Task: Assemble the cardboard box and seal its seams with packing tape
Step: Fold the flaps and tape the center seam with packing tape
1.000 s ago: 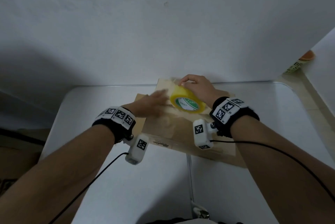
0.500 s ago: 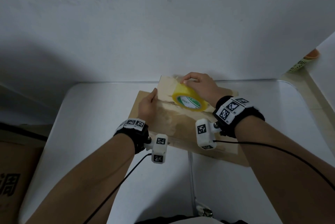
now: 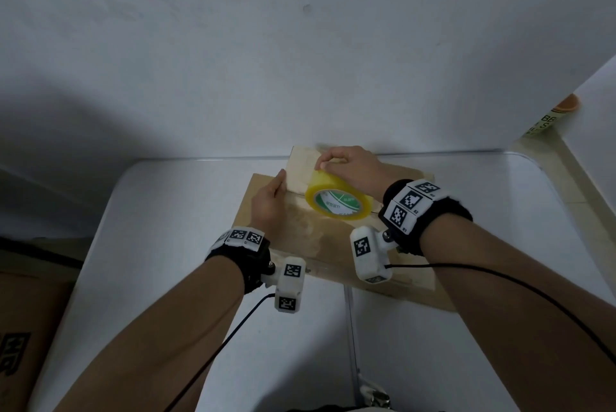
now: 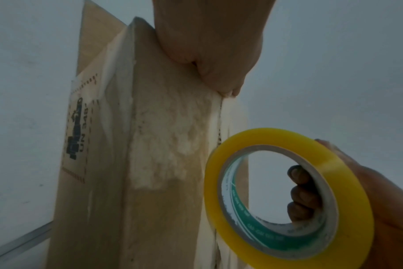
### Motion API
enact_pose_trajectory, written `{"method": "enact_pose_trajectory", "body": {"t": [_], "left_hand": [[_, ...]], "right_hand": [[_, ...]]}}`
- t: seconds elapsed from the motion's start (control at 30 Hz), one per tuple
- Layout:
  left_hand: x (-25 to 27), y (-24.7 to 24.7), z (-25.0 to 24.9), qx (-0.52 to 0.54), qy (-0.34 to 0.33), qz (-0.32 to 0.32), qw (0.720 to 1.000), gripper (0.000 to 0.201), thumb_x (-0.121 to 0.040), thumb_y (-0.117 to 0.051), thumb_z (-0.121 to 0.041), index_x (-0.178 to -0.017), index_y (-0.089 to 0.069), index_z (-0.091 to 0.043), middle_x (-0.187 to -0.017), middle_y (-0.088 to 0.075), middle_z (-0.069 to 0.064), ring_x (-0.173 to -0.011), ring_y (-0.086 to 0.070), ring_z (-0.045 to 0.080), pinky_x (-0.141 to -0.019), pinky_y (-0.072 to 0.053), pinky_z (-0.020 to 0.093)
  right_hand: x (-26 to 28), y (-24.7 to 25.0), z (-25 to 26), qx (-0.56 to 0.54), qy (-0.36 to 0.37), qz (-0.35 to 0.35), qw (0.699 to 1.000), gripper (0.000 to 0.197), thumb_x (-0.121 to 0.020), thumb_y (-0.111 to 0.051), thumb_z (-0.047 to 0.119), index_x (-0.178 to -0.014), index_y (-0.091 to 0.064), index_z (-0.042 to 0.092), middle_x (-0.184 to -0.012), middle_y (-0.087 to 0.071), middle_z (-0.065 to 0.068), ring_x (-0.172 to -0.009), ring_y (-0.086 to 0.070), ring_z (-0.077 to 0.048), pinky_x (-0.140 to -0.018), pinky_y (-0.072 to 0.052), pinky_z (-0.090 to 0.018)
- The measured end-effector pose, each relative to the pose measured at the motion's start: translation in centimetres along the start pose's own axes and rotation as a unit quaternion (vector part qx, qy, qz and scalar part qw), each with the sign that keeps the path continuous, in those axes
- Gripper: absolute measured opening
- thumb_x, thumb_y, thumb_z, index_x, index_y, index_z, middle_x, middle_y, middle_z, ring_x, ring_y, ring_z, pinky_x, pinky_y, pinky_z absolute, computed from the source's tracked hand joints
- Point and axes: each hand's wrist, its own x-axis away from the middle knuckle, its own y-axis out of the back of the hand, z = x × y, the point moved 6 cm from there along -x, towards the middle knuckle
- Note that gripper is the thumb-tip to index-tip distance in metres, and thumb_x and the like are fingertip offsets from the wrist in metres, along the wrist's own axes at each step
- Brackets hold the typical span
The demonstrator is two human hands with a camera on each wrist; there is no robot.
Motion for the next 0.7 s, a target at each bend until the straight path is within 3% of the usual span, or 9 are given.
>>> {"method": "enact_pose_trajectory", "body": {"t": [0.13, 0.23, 0.27, 0.33, 0.4, 0.47, 0.57, 0.7], "left_hand": [[-0.7, 0.2, -0.5, -0.067, 0.005, 0.02, 0.998, 0.042, -0.102, -0.039, -0.024, -0.143, -0.044, -0.02, -0.143, -0.049, 0.0, -0.134, -0.043, 0.019, -0.108, -0.031, 0.027], [-1.6, 1.7, -3.3, -0.059, -0.011, -0.035, 0.998, 0.033, -0.1, -0.044, -0.029, -0.126, -0.057, -0.015, -0.124, -0.061, 0.003, -0.118, -0.055, 0.022, -0.096, -0.043, 0.031], [-1.8, 1.9, -4.5, -0.005, -0.014, -0.017, 1.0, 0.028, -0.099, -0.046, -0.031, -0.115, -0.062, -0.014, -0.111, -0.066, 0.003, -0.107, -0.061, 0.022, -0.088, -0.048, 0.03], [-1.4, 1.2, -6.8, 0.074, 0.005, 0.093, 0.993, 0.038, -0.098, -0.047, -0.042, -0.099, -0.066, -0.008, -0.092, -0.068, 0.004, -0.085, -0.063, 0.019, -0.076, -0.053, 0.027], [-0.4, 0.5, -8.4, 0.041, 0.019, 0.181, 0.982, 0.061, -0.089, -0.049, -0.062, -0.097, -0.069, -0.005, -0.087, -0.07, 0.005, -0.076, -0.065, 0.017, -0.076, -0.056, 0.027], [0.2, 0.6, -9.1, -0.022, 0.008, 0.192, 0.981, 0.066, -0.082, -0.055, -0.067, -0.097, -0.07, -0.004, -0.086, -0.071, 0.004, -0.076, -0.067, 0.014, -0.077, -0.056, 0.027], [0.1, 0.8, -9.0, -0.037, -0.01, 0.179, 0.983, 0.045, -0.085, -0.068, -0.044, -0.096, -0.069, 0.0, -0.082, -0.07, 0.007, -0.073, -0.065, 0.013, -0.072, -0.055, 0.024], [-0.4, 1.5, -8.8, -0.007, -0.016, 0.144, 0.989, 0.019, -0.088, -0.068, -0.022, -0.088, -0.068, -0.003, -0.076, -0.069, 0.008, -0.065, -0.063, 0.011, -0.061, -0.054, 0.017]], "right_hand": [[-0.3, 0.0, -0.4, -0.009, -0.008, 0.011, 1.0, 0.012, -0.09, -0.058, 0.029, -0.087, -0.07, 0.029, -0.104, -0.067, 0.007, -0.104, -0.06, -0.016, -0.09, -0.044, -0.032], [-0.3, -0.2, -0.3, 0.002, -0.011, 0.017, 1.0, 0.011, -0.089, -0.059, 0.033, -0.087, -0.069, 0.029, -0.11, -0.067, 0.006, -0.107, -0.059, -0.016, -0.095, -0.044, -0.034], [-0.4, -0.3, -0.2, 0.01, -0.011, 0.017, 1.0, 0.011, -0.089, -0.059, 0.034, -0.087, -0.069, 0.029, -0.111, -0.067, 0.005, -0.107, -0.058, -0.016, -0.095, -0.044, -0.035], [-0.5, -0.4, 0.2, 0.018, -0.012, 0.018, 1.0, 0.012, -0.09, -0.059, 0.034, -0.091, -0.068, 0.026, -0.108, -0.067, 0.003, -0.104, -0.058, -0.015, -0.094, -0.044, -0.034], [-0.5, -0.5, 0.3, 0.025, -0.015, 0.021, 0.999, 0.011, -0.09, -0.059, 0.032, -0.091, -0.067, 0.025, -0.104, -0.067, 0.003, -0.102, -0.059, -0.014, -0.096, -0.045, -0.035], [-0.5, -0.6, 0.5, 0.032, -0.018, 0.028, 0.999, 0.013, -0.09, -0.058, 0.034, -0.093, -0.067, 0.026, -0.106, -0.068, 0.001, -0.105, -0.06, -0.017, -0.099, -0.046, -0.04], [-0.3, -0.7, 1.1, 0.051, -0.025, 0.03, 0.998, 0.025, -0.091, -0.058, 0.039, -0.105, -0.067, 0.02, -0.113, -0.067, -0.003, -0.109, -0.059, -0.02, -0.098, -0.045, -0.038], [-0.2, -0.8, 1.7, 0.082, -0.02, 0.023, 0.996, 0.024, -0.092, -0.058, 0.037, -0.104, -0.067, 0.018, -0.117, -0.063, -0.003, -0.111, -0.056, -0.02, -0.087, -0.041, -0.028]]}}
